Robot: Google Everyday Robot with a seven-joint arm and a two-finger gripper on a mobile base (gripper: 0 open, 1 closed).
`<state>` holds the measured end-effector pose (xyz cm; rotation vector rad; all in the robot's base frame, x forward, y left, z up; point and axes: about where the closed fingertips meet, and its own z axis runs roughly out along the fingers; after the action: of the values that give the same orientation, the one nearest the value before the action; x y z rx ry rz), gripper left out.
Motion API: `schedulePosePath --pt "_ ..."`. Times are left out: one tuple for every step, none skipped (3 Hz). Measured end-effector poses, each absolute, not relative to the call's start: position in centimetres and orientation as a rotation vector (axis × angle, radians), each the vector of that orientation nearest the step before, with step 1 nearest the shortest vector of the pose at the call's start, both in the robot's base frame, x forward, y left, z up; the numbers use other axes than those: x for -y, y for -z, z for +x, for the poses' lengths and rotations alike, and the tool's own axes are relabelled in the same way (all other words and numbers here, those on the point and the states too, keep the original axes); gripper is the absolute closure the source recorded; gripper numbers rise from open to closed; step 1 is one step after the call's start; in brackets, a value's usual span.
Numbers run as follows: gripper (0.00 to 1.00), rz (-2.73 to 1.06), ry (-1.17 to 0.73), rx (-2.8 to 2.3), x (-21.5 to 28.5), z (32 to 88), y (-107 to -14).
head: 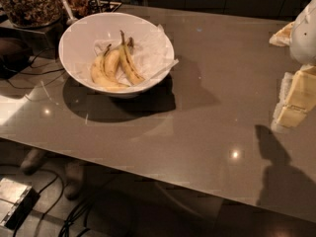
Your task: Pick banana from white bowl
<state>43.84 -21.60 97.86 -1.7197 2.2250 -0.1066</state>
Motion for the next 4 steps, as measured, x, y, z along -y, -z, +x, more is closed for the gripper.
schedulePosePath --pt "0.0 -1.723 0.116 -2.23 20.5 44.1 -97.8" --pt "0.0 -1.777 0.124 -2.205 18.0 44.4 -97.4" --pt "0.0 -1.87 0.088 -2.126 15.0 44.1 -97.6" --pt "0.0 -1.874 0.091 -2.114 14.7 44.1 -97.8"
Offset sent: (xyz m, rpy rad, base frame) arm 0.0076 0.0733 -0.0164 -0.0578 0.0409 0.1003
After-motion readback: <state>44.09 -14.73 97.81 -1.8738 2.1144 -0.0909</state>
